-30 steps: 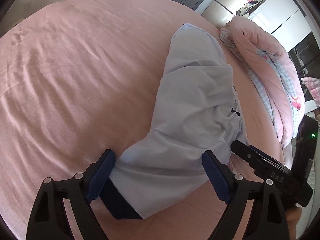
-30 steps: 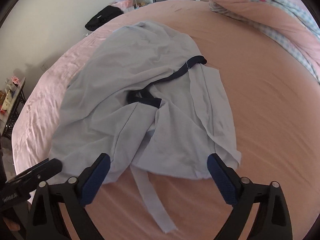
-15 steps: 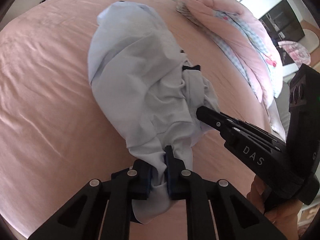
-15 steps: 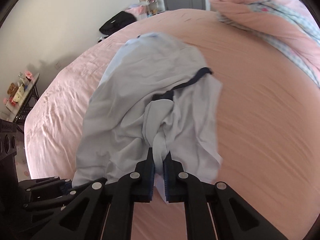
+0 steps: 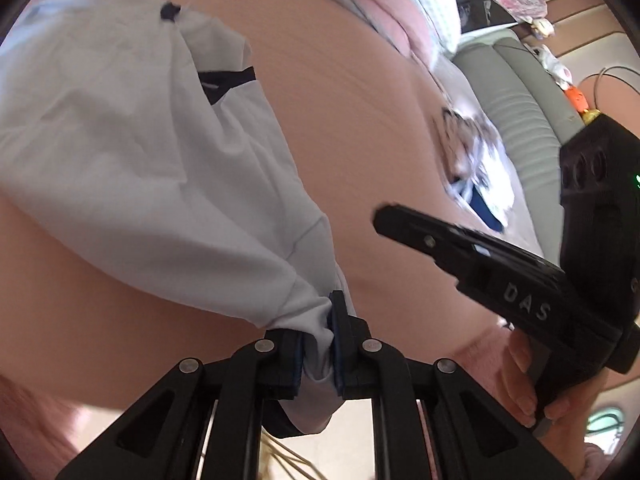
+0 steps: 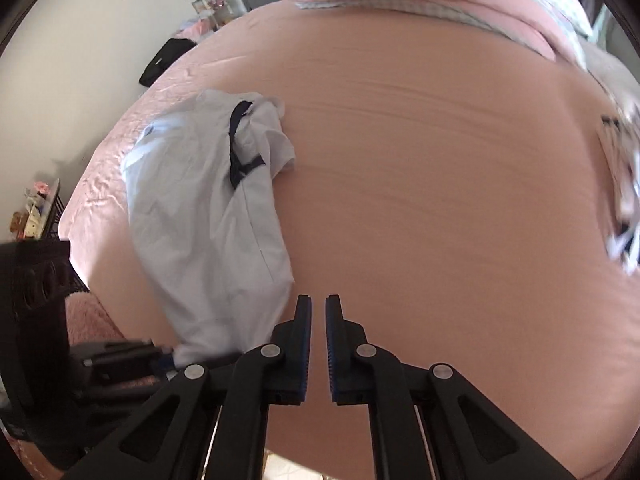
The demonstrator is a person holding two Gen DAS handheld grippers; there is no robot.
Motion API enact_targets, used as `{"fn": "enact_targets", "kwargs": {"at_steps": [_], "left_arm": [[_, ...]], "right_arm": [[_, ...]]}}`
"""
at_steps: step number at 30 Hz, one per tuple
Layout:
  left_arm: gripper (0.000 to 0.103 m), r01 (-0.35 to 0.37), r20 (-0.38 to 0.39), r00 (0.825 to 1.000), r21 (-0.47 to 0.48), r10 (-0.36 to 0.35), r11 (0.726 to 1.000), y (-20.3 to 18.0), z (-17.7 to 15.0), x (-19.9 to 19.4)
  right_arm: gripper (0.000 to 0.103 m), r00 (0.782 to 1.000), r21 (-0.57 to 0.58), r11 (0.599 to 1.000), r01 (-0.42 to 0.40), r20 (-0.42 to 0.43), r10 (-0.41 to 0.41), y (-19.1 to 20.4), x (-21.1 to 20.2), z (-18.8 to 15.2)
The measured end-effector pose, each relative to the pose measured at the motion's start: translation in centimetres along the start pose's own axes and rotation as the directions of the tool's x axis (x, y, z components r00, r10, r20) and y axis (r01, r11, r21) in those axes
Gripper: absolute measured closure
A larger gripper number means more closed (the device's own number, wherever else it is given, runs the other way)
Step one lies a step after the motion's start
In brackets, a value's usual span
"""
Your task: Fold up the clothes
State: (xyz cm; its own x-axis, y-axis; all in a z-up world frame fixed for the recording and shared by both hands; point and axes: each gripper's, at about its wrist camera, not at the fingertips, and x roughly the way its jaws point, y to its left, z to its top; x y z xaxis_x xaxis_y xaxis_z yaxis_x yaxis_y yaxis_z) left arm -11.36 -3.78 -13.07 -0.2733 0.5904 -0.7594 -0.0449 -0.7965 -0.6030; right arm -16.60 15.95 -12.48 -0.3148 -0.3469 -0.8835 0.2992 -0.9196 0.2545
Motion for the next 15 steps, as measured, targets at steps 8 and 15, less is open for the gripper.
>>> {"fn": "enact_targets", "kwargs": {"at_steps": [8,15], "left_arm": [[0.061,-0.006,0.075,0.997,-0.144,0.017,0.99,4.1,-1.1,-1.7],[0.056,-0.094,0.188,0.972,-0.231,0.139,0.968,6.8,-1.7,-6.1]], "right_arm": [[0.036,0.977,0.17,0.964,-0.205,-0.025,0.212,-1.0,2.5,-3.5],[0.076,0.992,-0.004,0.996,-0.093,-0.086,0.092,5.7,7.6,-5.3]]}}
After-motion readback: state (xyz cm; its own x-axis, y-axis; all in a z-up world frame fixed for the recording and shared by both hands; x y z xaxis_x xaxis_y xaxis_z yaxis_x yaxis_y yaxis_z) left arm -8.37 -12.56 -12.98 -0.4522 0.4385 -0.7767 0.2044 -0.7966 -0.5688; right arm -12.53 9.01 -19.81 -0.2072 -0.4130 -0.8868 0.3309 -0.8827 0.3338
